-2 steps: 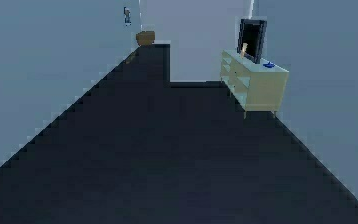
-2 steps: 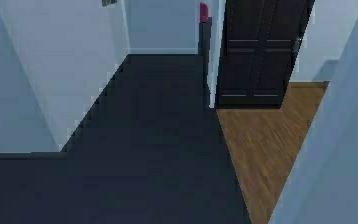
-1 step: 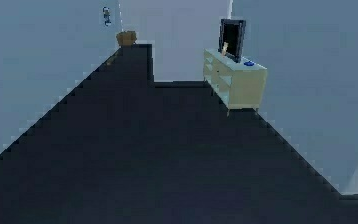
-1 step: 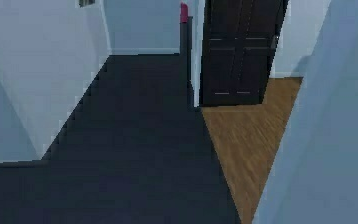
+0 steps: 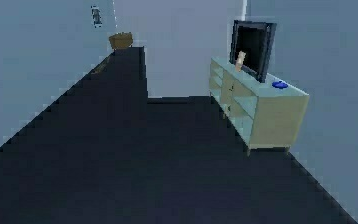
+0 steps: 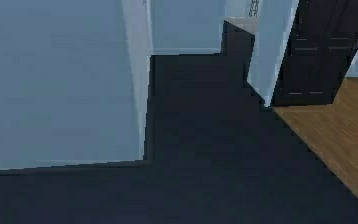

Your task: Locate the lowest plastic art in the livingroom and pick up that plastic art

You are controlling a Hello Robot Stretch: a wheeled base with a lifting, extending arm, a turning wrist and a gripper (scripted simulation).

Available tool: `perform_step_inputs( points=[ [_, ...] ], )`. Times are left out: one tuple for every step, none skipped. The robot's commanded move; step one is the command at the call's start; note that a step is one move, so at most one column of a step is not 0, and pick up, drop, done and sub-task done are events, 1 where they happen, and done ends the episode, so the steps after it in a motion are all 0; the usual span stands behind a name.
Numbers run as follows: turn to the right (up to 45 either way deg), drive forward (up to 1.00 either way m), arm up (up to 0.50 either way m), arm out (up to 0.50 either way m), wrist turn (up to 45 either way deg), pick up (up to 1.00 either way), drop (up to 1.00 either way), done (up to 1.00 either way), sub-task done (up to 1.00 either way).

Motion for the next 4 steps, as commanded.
perform_step_inputs(
  points=[
    [3.0,0.00,0.00,0.00,0.0,0.00,0.00,0.00,0.00],
    [0.0,1.00,0.00,0.00,0.0,0.00,0.00,0.00,0.00],
    [0.0,1.00,0.00,0.00,0.0,0.00,0.00,0.00,0.00],
    [-42.0,0.00,0.00,0.00,0.0,0.00,0.00,0.00,0.00]
  ],
)
